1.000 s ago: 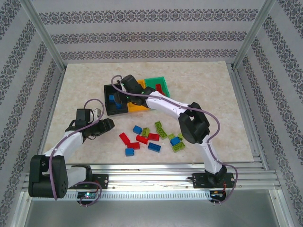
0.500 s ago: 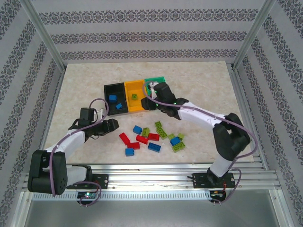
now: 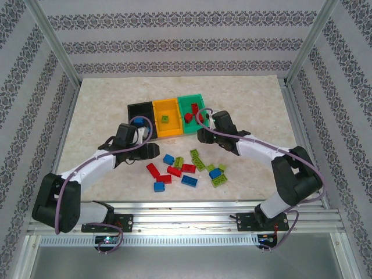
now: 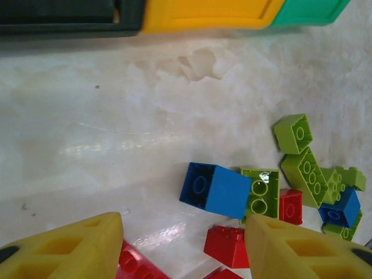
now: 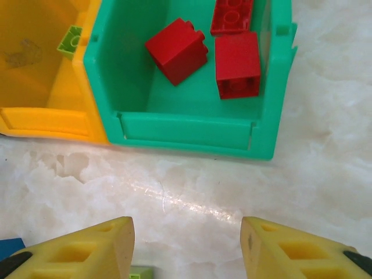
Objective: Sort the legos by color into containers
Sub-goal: Pick up the lego from the center of the table.
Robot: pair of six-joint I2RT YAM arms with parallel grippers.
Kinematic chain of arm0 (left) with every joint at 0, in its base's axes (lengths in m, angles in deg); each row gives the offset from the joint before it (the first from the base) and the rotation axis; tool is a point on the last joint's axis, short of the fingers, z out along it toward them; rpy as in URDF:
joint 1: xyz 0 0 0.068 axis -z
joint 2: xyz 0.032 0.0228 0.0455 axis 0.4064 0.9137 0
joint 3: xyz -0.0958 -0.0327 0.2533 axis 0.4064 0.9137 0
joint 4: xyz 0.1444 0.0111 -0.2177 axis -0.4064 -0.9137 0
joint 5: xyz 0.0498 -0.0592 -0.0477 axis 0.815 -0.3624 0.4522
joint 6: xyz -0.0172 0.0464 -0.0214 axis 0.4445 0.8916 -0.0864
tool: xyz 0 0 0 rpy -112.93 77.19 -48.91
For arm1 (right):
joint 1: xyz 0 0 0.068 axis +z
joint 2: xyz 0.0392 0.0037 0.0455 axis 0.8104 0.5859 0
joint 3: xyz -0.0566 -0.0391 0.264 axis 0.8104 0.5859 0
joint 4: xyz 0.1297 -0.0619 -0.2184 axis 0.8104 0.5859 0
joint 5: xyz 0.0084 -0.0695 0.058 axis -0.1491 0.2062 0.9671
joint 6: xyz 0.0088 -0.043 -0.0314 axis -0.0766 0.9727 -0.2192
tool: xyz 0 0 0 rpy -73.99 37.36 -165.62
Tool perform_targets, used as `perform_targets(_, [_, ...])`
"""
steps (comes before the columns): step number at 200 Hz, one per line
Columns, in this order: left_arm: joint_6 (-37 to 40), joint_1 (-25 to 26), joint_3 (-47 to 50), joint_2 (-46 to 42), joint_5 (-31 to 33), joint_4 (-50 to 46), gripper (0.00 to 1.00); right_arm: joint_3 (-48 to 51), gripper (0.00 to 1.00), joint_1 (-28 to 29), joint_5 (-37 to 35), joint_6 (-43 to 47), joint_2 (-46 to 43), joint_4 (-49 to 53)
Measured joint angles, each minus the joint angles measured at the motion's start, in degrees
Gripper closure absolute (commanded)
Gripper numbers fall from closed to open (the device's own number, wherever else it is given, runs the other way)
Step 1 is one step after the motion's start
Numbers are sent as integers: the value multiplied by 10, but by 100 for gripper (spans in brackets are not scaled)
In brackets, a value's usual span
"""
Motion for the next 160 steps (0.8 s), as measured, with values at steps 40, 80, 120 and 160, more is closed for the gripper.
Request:
perform_targets(40, [33,64,-60,62,45,-37,41,20,48,-5,-12,16,-32,-5])
perform_targets(80, [69,111,-131,139,102,-98,41,27,47,-12,-13,18,-32,-8])
perform_targets(120, [96,132,-173,186,141,-148,40,28,47,-12,-13,18,-31,-9])
perform_targets(160, [106,156,-200,212,160,-167,37,28,47,-12,-12,17,-26,-10])
